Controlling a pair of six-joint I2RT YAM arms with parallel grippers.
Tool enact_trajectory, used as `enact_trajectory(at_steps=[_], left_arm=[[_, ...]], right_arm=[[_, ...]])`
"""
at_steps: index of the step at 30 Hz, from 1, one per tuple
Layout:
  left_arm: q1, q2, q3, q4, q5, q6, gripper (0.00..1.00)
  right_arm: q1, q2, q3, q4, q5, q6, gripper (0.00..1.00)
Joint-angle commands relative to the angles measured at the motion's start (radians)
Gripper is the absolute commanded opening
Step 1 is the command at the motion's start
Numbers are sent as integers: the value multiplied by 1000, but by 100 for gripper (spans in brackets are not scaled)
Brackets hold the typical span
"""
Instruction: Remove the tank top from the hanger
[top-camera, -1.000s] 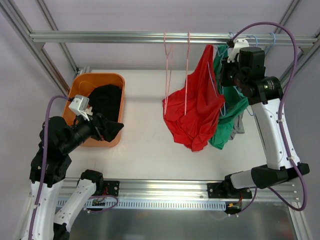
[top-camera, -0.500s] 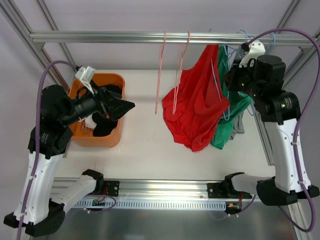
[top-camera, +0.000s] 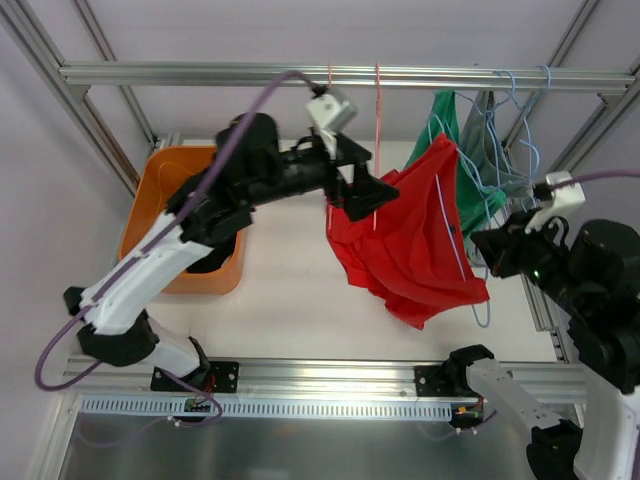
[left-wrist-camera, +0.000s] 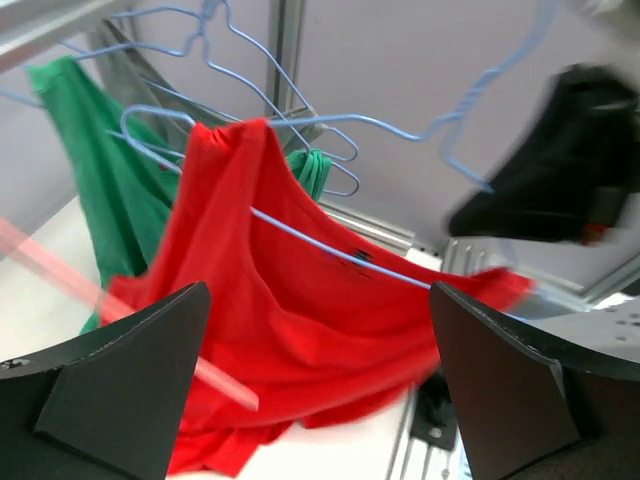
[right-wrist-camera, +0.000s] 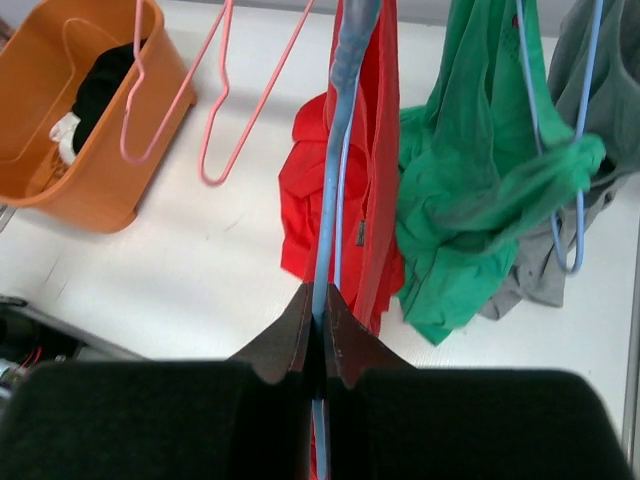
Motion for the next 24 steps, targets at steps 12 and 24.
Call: enact_trajectory(at_steps=[12,24], left_arm=[[-118,370,252,48,-114,200,57],[-118,398,236,71,-175,214,35]], right_arm=[[-3,-59,173,-254,-96,-3,0],[-2,-52,233,-235,-168,5,0]])
